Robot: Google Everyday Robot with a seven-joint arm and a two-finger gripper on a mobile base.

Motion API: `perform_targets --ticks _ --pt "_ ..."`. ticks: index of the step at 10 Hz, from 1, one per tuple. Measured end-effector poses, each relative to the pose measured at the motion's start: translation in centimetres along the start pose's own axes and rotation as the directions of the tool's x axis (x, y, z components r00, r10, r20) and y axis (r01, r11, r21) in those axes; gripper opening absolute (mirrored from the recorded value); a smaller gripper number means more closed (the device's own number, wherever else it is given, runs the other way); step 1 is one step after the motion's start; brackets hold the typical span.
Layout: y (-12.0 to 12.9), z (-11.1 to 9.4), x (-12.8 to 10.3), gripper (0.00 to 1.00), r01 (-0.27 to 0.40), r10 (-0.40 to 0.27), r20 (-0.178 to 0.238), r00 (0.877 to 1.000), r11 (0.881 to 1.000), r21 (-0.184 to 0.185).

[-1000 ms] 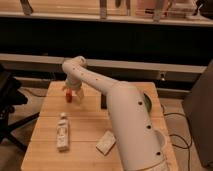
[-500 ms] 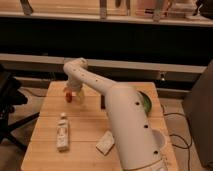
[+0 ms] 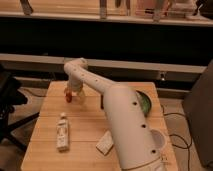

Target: Place the pepper in the ceramic cup

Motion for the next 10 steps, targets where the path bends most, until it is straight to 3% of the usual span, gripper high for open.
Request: perform_targets --ticks 10 --pt "0.89 0.79 -0.01 0.80 0.020 -0.019 0.023 1.000 0.999 -0.047"
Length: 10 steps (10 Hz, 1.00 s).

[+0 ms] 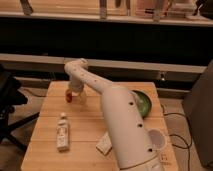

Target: Place the pepper in the ceramic cup

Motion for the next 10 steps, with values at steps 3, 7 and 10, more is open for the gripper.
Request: perform_targets --ticks 3,7,10 --pt "0.13 0.18 -0.11 0.80 0.002 -0.002 0.007 1.000 1.000 -0.011" --pt "0.40 0.42 -0.22 0.80 0.007 -0.007 0.013 1.000 1.000 -0.023" --pt "0.57 0.58 -0.32 0.80 0.010 -0.010 0.019 1.000 0.999 -0.033"
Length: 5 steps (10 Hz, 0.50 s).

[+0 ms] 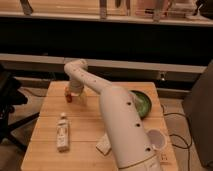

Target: Place the pepper in the ceramic cup

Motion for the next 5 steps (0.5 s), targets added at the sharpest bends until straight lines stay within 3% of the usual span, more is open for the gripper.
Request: perform_targets --ticks 5 --pt "0.42 0.17 -0.10 0.80 0.003 -0.003 0.008 1.000 1.000 -0.015"
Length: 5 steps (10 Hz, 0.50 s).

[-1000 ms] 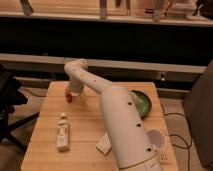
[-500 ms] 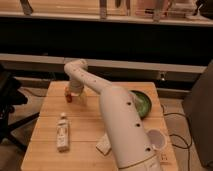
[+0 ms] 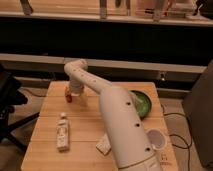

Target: Place the pepper in the ceramic cup

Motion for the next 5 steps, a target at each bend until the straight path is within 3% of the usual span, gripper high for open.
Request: perform_targets --ticks 5 --pt "0.30 0.21 -0.17 0.80 0.005 -0.005 0.008 1.000 1.000 -0.015"
